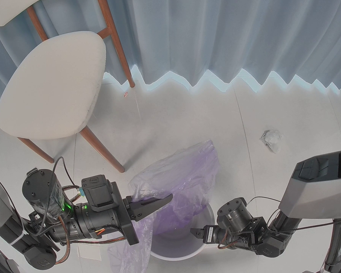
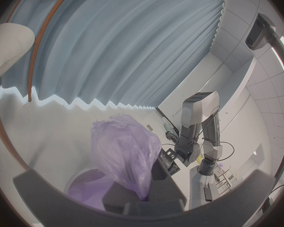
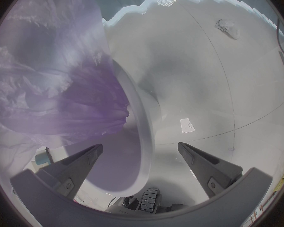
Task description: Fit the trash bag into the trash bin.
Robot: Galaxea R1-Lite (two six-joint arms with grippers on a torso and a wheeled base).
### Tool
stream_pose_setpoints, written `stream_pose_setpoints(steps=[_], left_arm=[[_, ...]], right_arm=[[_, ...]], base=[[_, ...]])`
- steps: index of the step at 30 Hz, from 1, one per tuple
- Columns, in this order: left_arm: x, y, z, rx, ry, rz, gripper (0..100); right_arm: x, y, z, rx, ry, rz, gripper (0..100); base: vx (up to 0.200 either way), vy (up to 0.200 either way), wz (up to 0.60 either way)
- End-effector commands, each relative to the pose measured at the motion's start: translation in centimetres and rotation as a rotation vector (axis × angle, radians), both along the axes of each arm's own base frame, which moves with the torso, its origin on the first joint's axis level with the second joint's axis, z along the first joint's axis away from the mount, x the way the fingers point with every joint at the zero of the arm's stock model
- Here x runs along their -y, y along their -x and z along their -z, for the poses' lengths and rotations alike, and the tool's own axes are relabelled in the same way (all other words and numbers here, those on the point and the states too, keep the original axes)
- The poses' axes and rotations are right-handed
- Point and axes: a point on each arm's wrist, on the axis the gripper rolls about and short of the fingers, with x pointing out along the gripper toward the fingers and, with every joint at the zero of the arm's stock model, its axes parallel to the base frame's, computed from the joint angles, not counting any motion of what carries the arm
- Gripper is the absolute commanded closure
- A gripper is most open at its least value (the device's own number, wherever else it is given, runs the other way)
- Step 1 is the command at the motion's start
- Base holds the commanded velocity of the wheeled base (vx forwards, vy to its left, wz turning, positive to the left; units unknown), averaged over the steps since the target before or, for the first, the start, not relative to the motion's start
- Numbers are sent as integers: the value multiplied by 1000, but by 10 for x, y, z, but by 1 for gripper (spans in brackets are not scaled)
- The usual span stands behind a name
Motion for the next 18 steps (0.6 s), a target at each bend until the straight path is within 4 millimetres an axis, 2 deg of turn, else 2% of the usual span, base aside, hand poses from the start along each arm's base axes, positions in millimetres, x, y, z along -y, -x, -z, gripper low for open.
stream_pose_setpoints(steps=[1, 3, 8, 18], left_arm=[[0, 0, -1, 4, 2, 1, 100], [0, -1, -2, 8, 7, -1, 100], [0, 0, -4, 15, 11, 1, 100], [5, -7, -11, 113, 6, -7, 100]], right_arm=[[7, 9, -14, 23, -30, 0, 0], [14, 16, -28, 48, -73, 3, 0], [26, 30, -51, 60, -144, -35, 0], [51, 56, -85, 103, -236, -71, 0]], base=[[0, 0, 0], [0, 0, 0], [0, 0, 0], [0, 0, 0]])
